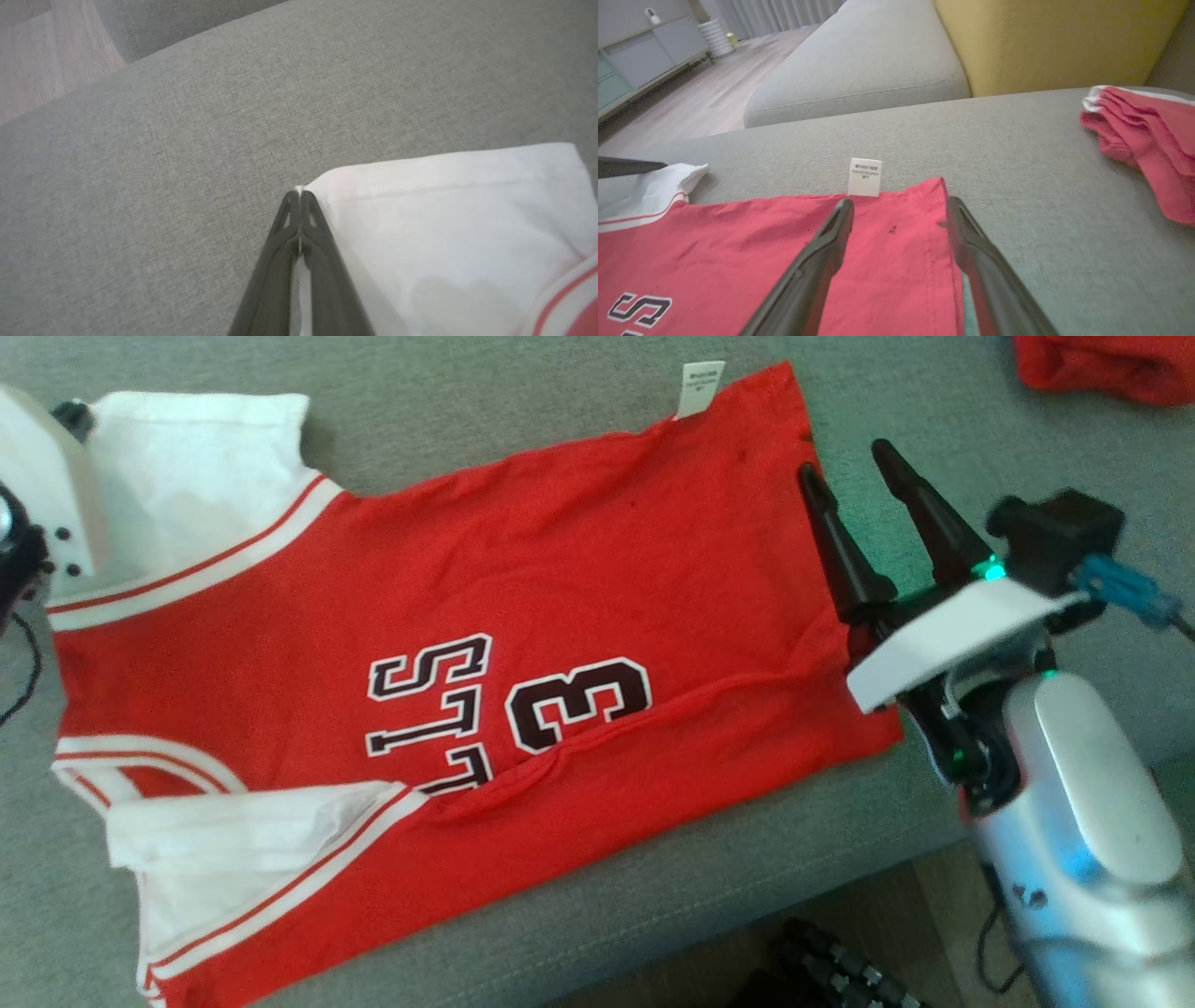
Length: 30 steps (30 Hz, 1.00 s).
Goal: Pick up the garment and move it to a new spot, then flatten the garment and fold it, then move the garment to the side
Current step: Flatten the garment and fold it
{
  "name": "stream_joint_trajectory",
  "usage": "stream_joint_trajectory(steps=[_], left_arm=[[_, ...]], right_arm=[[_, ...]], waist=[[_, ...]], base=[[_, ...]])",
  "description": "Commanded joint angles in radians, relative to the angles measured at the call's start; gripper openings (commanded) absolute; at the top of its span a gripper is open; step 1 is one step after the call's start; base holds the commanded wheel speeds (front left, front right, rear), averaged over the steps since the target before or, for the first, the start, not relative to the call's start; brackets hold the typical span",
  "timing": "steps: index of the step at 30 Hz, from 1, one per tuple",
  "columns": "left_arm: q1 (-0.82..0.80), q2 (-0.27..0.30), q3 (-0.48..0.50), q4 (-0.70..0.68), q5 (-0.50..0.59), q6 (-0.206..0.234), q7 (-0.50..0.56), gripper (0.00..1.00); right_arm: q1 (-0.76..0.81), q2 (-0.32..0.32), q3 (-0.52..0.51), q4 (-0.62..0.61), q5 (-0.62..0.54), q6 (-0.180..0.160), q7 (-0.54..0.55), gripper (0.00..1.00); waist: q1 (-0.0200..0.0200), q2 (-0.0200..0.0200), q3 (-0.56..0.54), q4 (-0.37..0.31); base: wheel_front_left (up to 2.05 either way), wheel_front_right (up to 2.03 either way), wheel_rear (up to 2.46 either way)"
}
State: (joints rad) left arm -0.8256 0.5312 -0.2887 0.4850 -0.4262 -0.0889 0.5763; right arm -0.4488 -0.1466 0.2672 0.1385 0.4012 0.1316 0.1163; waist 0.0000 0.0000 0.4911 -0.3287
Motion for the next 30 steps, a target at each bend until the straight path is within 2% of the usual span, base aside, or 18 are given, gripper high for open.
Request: stream_joint_trajectory(steps=[1, 7, 15, 21, 29, 30], left_arm=[[-0.027, 0.04, 0.027, -0.037, -0.008, -0.002, 0.0, 0.0], [-0.045, 0.01, 0.007, -0.082, -0.021, -0.013, -0.036, 0.0], [-0.05, -0.023, -0.008, -0.127, -0.042, -0.02, -0.094, 0.0], [-0.05, -0.043, -0.023, -0.147, -0.051, -0.024, -0.121, 0.0], [-0.054, -0.057, -0.041, -0.166, -0.059, -0.026, -0.137, 0.0], [-0.055, -0.058, -0.043, -0.167, -0.06, -0.026, -0.138, 0.0]], right_arm=[[-0.03, -0.021, 0.02, -0.023, -0.013, -0.001, 0.013, 1.0], [-0.16, -0.078, 0.061, 0.085, -0.072, -0.001, 0.087, 1.0], [-0.331, -0.151, 0.134, 0.341, -0.115, -0.001, 0.176, 1.0], [-0.4, -0.172, 0.145, 0.49, -0.09, -0.001, 0.186, 1.0], [-0.46, -0.18, 0.204, 0.6, -0.013, -0.001, 0.199, 1.0], [-0.467, -0.183, 0.214, 0.609, -0.001, -0.001, 0.2, 0.98]], waist=[[0.0, 0.0, -0.01, 0.01], [0.0, 0.0, -0.021, 0.049], [0.0, 0.0, -0.025, 0.121], [0.0, 0.0, -0.021, 0.164], [0.0, 0.0, -0.011, 0.191], [0.0, 0.0, -0.01, 0.193]], base=[[0.0, 0.0, 0.0], [0.0, 0.0, 0.0], [0.0, 0.0, 0.0], [0.0, 0.0, 0.0], [0.0, 0.0, 0.0], [0.0, 0.0, 0.0]])
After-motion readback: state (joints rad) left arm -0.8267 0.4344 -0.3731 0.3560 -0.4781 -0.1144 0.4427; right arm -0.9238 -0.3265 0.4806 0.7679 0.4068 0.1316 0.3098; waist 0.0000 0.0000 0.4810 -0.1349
